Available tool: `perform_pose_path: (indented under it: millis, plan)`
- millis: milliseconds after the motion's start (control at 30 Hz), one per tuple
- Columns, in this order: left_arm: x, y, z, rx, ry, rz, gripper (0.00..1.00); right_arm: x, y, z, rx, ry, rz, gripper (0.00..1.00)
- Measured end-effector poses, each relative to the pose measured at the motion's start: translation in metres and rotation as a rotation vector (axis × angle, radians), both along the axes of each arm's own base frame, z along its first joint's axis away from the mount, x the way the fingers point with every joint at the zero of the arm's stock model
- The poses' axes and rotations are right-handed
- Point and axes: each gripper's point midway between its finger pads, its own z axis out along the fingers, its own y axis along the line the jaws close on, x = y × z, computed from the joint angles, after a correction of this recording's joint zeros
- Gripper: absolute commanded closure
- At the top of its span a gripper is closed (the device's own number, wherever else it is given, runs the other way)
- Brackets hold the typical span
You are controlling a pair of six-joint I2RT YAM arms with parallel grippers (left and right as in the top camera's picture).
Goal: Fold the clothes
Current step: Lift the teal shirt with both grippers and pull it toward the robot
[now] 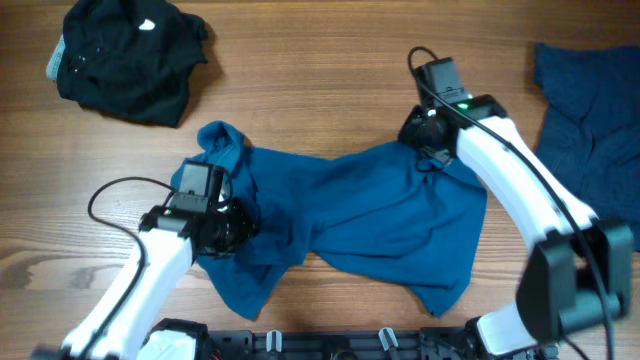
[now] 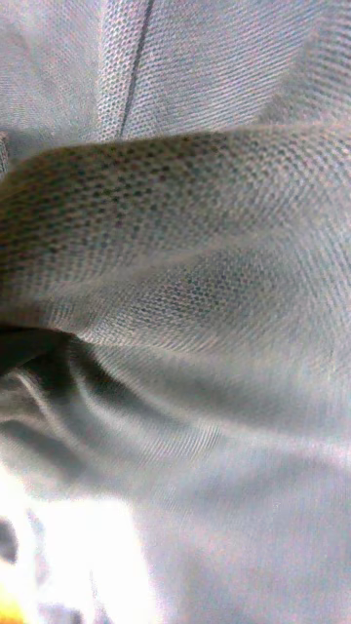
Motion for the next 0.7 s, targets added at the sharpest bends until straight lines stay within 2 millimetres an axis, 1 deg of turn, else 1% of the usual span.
perform_pose_path:
  millis: [133, 167, 233, 267, 367, 433, 467, 567, 700]
  plan:
    - [-0.004, -0.006, 0.026, -0.052, -0.076, -0.017, 0.96, -0.01, 0.001, 0.033, 0.026, -0.055, 0.036, 0.96]
    - [-0.007, -0.007, 0.032, -0.062, -0.09, -0.019, 0.96, -0.015, 0.001, 0.038, 0.027, -0.057, 0.044, 0.96]
    - [-0.012, -0.007, 0.042, -0.076, -0.116, -0.023, 0.91, -0.023, 0.0, 0.046, 0.029, -0.057, 0.056, 0.96]
    - [-0.016, -0.007, 0.047, -0.081, -0.129, -0.024, 0.85, -0.027, -0.001, 0.05, 0.027, -0.056, 0.06, 0.96]
    - [-0.025, -0.007, 0.059, -0.097, -0.163, -0.029, 0.74, -0.036, -0.003, 0.06, 0.03, -0.061, 0.065, 0.96]
    - [-0.029, -0.007, 0.066, -0.109, -0.19, -0.033, 0.59, -0.04, -0.004, 0.066, 0.034, -0.074, 0.066, 0.96]
    - [-0.031, -0.007, 0.069, -0.112, -0.198, -0.037, 0.57, -0.041, -0.004, 0.068, 0.035, -0.078, 0.066, 0.96]
    - [-0.035, -0.007, 0.073, -0.118, -0.21, -0.036, 0.56, -0.046, -0.005, 0.075, 0.039, -0.088, 0.067, 0.96]
    - [-0.039, -0.007, 0.07, -0.114, -0.187, -0.036, 0.53, -0.05, -0.006, 0.075, 0.036, -0.078, 0.07, 0.96]
